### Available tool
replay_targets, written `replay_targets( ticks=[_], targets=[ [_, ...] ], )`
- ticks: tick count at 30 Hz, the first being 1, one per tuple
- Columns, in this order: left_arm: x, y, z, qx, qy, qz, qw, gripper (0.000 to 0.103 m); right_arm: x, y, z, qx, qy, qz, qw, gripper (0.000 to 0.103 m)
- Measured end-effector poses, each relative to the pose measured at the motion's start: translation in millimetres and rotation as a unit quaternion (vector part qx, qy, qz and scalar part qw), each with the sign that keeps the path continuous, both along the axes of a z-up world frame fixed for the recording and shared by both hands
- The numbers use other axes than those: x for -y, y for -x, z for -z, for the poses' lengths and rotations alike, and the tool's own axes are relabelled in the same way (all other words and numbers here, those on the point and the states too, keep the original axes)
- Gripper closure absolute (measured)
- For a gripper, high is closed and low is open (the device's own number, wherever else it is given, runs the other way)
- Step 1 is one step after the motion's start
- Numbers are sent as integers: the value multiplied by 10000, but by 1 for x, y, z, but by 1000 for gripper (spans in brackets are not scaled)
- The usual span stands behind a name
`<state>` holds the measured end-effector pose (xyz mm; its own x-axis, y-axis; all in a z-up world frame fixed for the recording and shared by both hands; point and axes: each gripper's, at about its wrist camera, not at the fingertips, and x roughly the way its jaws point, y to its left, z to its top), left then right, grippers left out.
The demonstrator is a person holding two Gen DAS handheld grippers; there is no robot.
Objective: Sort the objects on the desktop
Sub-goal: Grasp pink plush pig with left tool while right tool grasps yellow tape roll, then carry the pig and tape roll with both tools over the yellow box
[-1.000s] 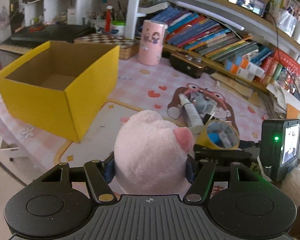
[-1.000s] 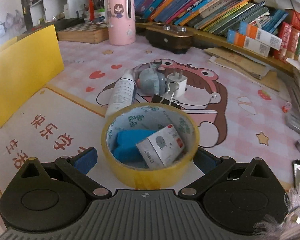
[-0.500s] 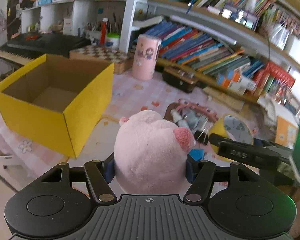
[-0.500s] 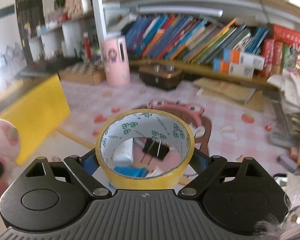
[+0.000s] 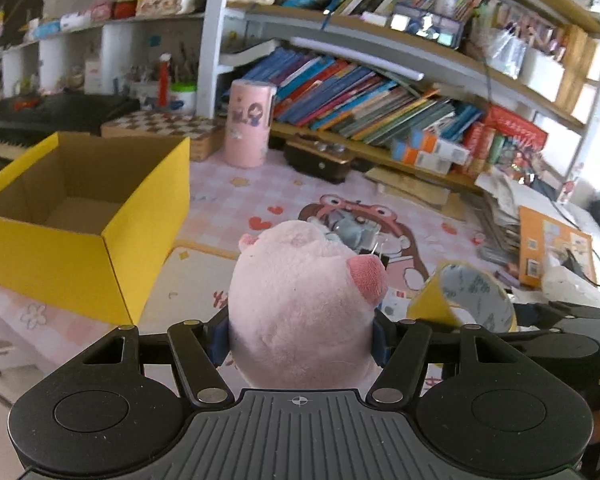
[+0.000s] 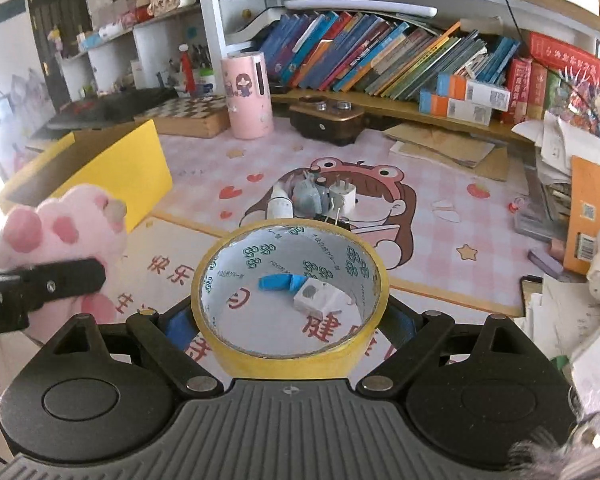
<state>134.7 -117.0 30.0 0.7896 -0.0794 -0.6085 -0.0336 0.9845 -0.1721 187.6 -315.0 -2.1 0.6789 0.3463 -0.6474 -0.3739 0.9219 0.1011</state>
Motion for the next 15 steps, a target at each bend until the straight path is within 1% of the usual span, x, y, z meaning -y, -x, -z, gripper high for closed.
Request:
replay_targets(
  ticks=[2,6,11,15],
  targets=[
    [-8,6,3,-9,95,48,9999,39,-5,8,0,-3,57,46,10000,13],
    [-26,17,11,-158,176,91,9997,39,-21,22,0,-29,155,125,9998,13],
    [-64,42,12,-147,256,44,9996,38,-54,44,3,-170,248,178,9994,13],
    [-98,64,13,-225,308,23,9993,38,-86,65,2,-214,245,161,9993,13]
  ],
)
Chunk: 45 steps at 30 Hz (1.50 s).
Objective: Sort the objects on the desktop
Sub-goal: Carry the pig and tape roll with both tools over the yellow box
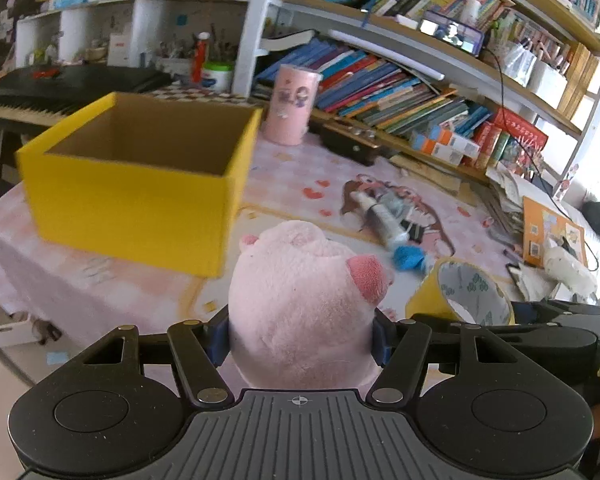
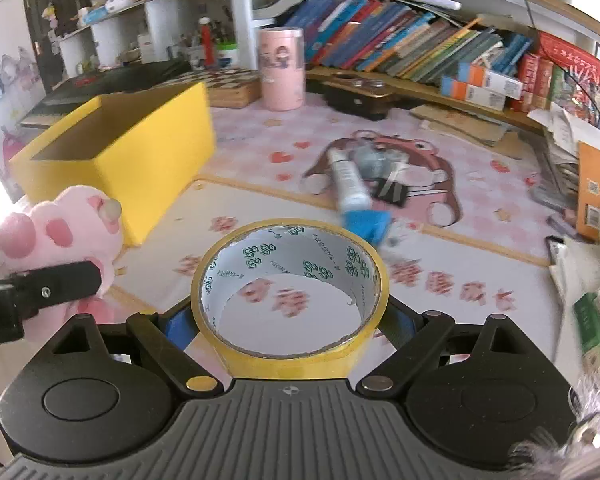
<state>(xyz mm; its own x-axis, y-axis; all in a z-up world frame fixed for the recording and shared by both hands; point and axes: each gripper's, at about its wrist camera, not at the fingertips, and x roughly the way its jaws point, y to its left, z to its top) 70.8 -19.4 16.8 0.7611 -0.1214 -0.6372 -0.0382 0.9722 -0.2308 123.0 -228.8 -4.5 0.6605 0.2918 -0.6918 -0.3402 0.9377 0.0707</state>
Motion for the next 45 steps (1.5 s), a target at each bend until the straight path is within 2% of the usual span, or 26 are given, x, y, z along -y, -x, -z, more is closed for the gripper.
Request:
replay_targets(
  ticks=[10,22,33,45],
  targets=[
    [-74,52,7,-114,258,-72,9996,38,-71,63,9,-253,66,11,9997,13],
    [-127,102,9,-116,498,-359,9980,38,-127,112,10,-336,194,-237,9990,13],
    [-150,117,11,-90,552,-517,9971,38,-155,124,5,-266,203,-466,9984,13],
    [-149,122,12,-172,503,-336,9980,38,-167,132,9,-396,237,-593,9972,13]
  ],
)
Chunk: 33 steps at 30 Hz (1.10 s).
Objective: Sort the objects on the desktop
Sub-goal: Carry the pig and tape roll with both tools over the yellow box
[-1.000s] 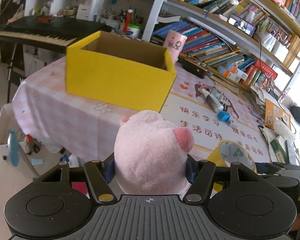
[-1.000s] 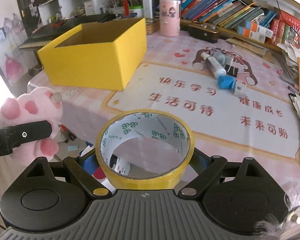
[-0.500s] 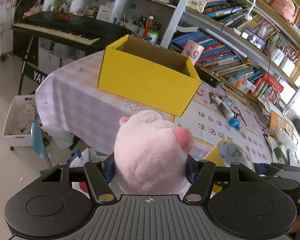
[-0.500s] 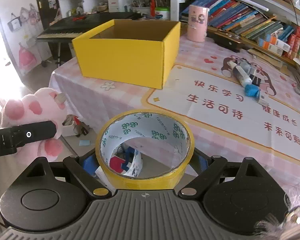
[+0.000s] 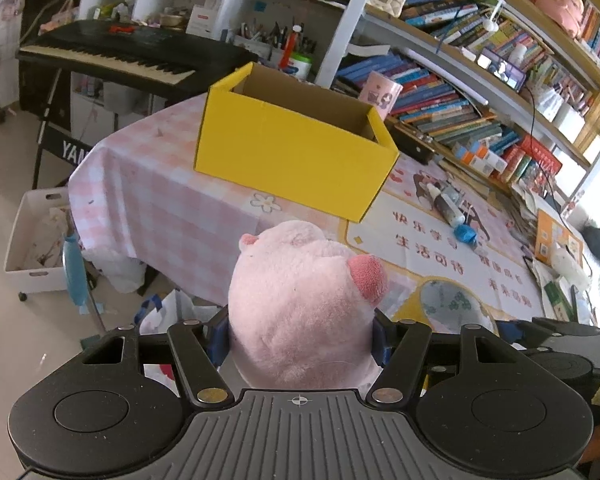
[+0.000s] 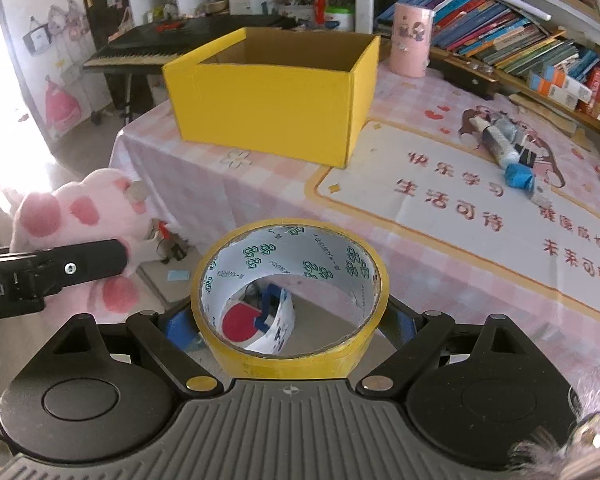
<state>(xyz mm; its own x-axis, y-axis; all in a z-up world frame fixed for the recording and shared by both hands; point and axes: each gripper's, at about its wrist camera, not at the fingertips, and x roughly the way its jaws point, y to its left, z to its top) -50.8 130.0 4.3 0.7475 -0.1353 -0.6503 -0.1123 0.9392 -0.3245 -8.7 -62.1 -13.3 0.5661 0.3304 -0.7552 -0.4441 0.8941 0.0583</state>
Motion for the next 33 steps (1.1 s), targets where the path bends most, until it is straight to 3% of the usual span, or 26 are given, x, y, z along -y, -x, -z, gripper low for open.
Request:
replay_targets(
  ticks=[7,23,30,33],
  targets=[
    [-5,-2,0,-122,38,-83,9999,38,-5,0,-1,36,7,-61,10000,13],
    [4,-23,-2,28,-77,137,9999,39,-16,-16,-4,241,58,-340,9991,13],
    [1,-49,-10,210,-202,36,9996,39,-18,-43,-7,321,-192,-426,9984,13],
    [0,-66,-22,494,-194,-28,9986,39,-17,-57,-18,638,-362,-412,9965,13]
  ],
)
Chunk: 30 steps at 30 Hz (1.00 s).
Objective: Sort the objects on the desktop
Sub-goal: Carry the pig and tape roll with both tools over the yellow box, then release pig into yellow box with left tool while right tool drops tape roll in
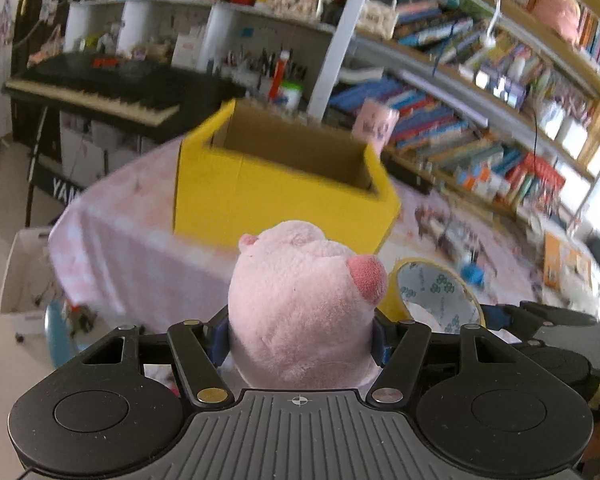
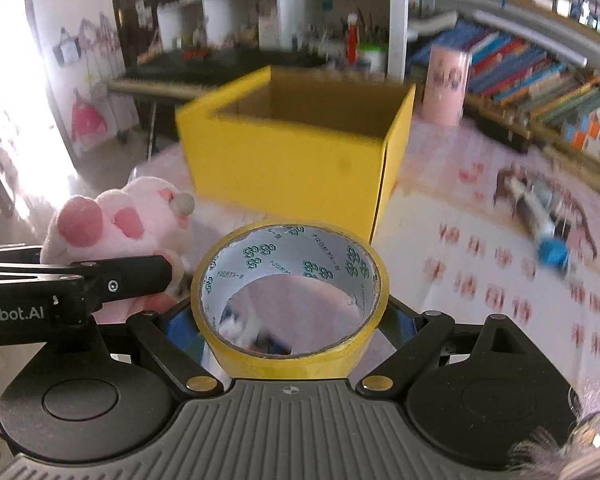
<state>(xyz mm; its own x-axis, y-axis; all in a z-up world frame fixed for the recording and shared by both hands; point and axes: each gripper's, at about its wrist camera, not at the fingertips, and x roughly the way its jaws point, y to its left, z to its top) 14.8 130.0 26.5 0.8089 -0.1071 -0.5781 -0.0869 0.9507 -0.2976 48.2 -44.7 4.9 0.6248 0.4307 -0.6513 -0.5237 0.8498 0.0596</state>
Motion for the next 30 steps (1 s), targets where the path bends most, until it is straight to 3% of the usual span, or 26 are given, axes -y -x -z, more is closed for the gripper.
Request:
replay_targets(
  ticks=[7,11,16,20,25,30],
  targets=[
    [-3,-56,-34,619,-141,-97,9979,39,-4,-50,-39,777,-204,-165,9966,13],
    [-5,-88,-42,692,-299,-272,9968,39,-11,-90,-48,961,-348,-296,9943,13],
    [-7,-131,-44,637,-564,-257,9960,39,-26,-143,-52,1105,-100,-826,9904,13],
    [-8,-168,-35,424,-808,-330,9953,39,-42,-188,-41,1051,300,-1273,9858,13],
    [-17,-203,-14,15,-805,-440,9958,38,-61,-235,-13,483,700,-1910,9779,13],
    [-21,-227,10,-503,-953,-464,9931,38,-79,-258,9,294,1251,-2425,9616,13]
  ],
)
